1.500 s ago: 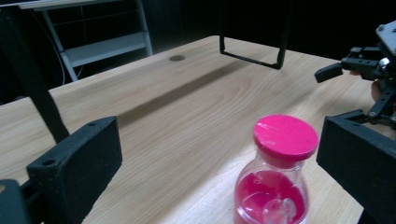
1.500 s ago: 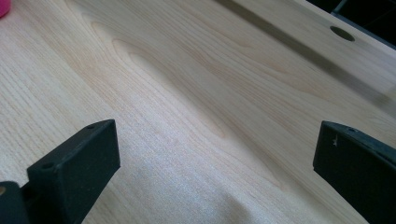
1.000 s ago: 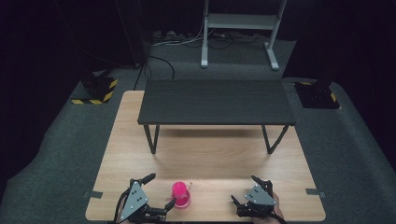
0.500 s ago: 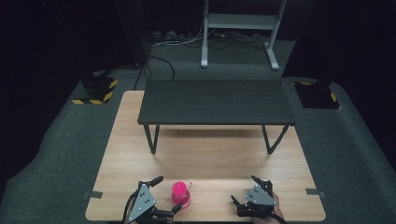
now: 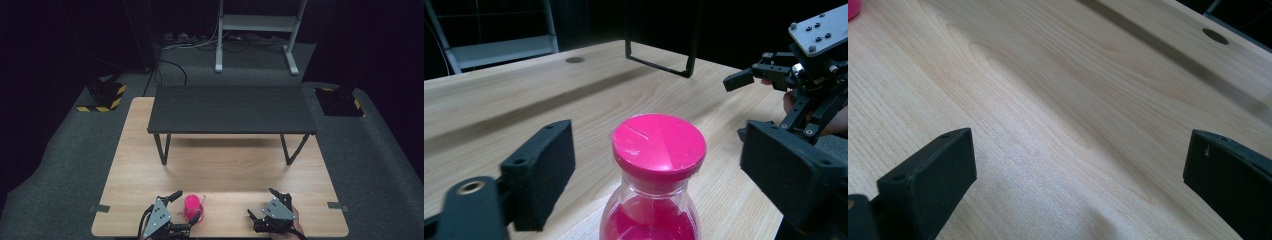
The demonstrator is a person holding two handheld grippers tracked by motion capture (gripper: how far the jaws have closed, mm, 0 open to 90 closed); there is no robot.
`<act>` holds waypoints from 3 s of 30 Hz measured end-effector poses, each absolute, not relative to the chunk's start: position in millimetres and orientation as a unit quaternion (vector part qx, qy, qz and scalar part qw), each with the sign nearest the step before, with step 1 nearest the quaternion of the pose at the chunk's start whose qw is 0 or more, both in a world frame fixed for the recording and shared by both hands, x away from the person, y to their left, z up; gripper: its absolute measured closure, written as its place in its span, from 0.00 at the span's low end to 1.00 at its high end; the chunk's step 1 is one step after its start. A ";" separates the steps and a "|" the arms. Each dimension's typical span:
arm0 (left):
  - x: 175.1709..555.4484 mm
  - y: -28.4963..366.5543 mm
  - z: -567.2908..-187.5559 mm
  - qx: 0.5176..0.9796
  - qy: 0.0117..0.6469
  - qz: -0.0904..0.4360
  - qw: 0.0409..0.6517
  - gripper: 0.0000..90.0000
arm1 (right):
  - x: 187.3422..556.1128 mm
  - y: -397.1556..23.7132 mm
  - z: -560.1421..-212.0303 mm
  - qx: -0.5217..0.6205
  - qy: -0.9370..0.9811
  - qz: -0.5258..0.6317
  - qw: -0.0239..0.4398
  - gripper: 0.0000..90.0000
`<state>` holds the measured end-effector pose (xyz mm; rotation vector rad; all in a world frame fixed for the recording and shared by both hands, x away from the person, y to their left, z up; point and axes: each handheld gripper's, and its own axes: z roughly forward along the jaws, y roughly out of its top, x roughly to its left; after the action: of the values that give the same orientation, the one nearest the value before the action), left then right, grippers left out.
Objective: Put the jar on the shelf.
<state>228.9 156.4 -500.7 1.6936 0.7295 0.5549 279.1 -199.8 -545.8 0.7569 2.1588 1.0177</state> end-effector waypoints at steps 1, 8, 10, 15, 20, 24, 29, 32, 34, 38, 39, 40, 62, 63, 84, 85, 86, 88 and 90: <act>229.0 156.2 -501.2 0.722 0.310 0.237 0.571 0.22 | 279.1 -199.8 -545.8 0.287 0.819 0.386 0.313 0.00; 227.8 153.2 -503.2 0.723 0.298 0.242 0.575 0.37 | 279.3 -200.3 -545.6 0.288 0.818 0.387 0.312 0.00; 227.7 152.8 -504.2 0.722 0.298 0.246 0.574 0.38 | 279.3 -200.4 -545.6 0.288 0.818 0.388 0.312 0.00; 228.5 152.9 -506.7 0.723 0.298 0.248 0.572 0.44 | 279.6 -200.5 -545.5 0.288 0.819 0.388 0.310 0.00; 228.9 153.6 -507.2 0.720 0.298 0.251 0.574 0.53 | 279.2 -200.6 -545.5 0.288 0.818 0.389 0.311 0.00; 230.0 154.0 -507.7 0.719 0.300 0.250 0.575 0.54 | 279.0 -200.6 -545.6 0.287 0.817 0.390 0.313 0.00; 230.7 154.0 -506.8 0.718 0.300 0.250 0.576 0.54 | 279.1 -200.4 -545.6 0.287 0.818 0.389 0.313 0.00; 231.0 155.8 -503.5 0.714 0.301 0.250 0.581 0.54 | 278.9 -200.4 -545.6 0.286 0.817 0.390 0.313 0.00; 230.9 157.5 -499.8 0.711 0.301 0.252 0.583 0.54 | 278.9 -200.5 -545.6 0.287 0.817 0.390 0.313 0.00; 231.1 160.8 -492.4 0.707 0.300 0.255 0.587 0.54 | 278.9 -200.5 -545.6 0.286 0.817 0.390 0.313 0.00; 231.3 161.8 -490.1 0.707 0.300 0.256 0.588 0.54 | 279.0 -200.5 -545.6 0.287 0.817 0.390 0.313 0.00; 231.6 162.9 -487.0 0.706 0.299 0.257 0.588 0.54 | 279.0 -200.5 -545.6 0.287 0.818 0.390 0.313 0.00; 245.8 172.9 -434.5 0.693 0.280 0.282 0.601 0.54 | 279.0 -200.9 -545.5 0.288 0.817 0.391 0.311 0.00; 246.5 173.1 -432.6 0.692 0.280 0.282 0.602 0.54 | 279.0 -200.9 -545.5 0.288 0.817 0.392 0.311 0.00; 265.0 179.2 -396.7 0.672 0.277 0.301 0.617 0.54 | 279.2 -201.1 -545.4 0.289 0.816 0.392 0.311 0.00; 266.1 179.4 -394.2 0.672 0.276 0.303 0.617 0.54 | 279.2 -201.1 -545.4 0.289 0.816 0.392 0.311 0.00; 266.9 179.4 -392.7 0.672 0.275 0.305 0.617 0.54 | 279.2 -201.2 -545.4 0.290 0.816 0.392 0.311 0.00; 269.0 179.5 -387.8 0.670 0.273 0.307 0.618 0.54 | 279.3 -201.2 -545.4 0.290 0.816 0.392 0.310 0.00; 270.6 179.4 -384.1 0.669 0.272 0.310 0.619 0.54 | 279.2 -201.2 -545.4 0.290 0.816 0.392 0.310 0.00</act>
<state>270.6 179.4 -384.1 1.5390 0.6256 0.7123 279.2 -201.2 -545.4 0.7646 2.1555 1.0349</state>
